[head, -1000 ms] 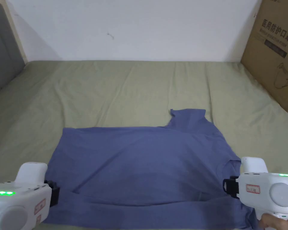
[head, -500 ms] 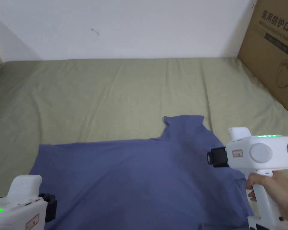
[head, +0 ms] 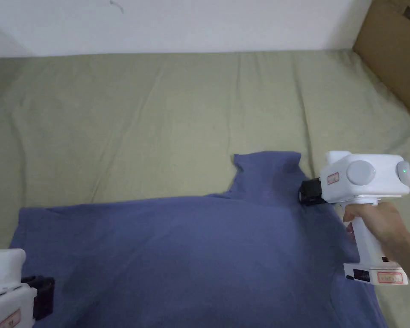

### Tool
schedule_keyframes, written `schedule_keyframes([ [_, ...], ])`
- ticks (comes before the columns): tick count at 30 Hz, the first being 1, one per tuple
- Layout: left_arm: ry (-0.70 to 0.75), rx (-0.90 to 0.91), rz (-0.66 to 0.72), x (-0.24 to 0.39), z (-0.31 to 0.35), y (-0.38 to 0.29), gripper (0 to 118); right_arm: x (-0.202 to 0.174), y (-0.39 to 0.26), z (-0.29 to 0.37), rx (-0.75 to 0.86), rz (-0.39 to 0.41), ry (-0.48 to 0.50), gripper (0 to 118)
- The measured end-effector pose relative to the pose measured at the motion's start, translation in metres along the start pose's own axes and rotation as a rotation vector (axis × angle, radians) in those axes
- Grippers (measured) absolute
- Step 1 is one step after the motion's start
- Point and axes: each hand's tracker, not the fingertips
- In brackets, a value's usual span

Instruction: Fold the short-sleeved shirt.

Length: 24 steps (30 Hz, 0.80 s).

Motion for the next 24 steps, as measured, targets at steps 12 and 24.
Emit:
schedule_keyframes([
  [12,0.006,0.001,0.041,-0.018,0.008,0.006,0,-0.004,0.001,0.034,0.046,-0.01,0.005,3],
  [24,0.078,-0.045,0.066,-0.064,-0.07,0.106,98,-0.002,-0.004,0.023,0.028,-0.009,0.01,3],
])
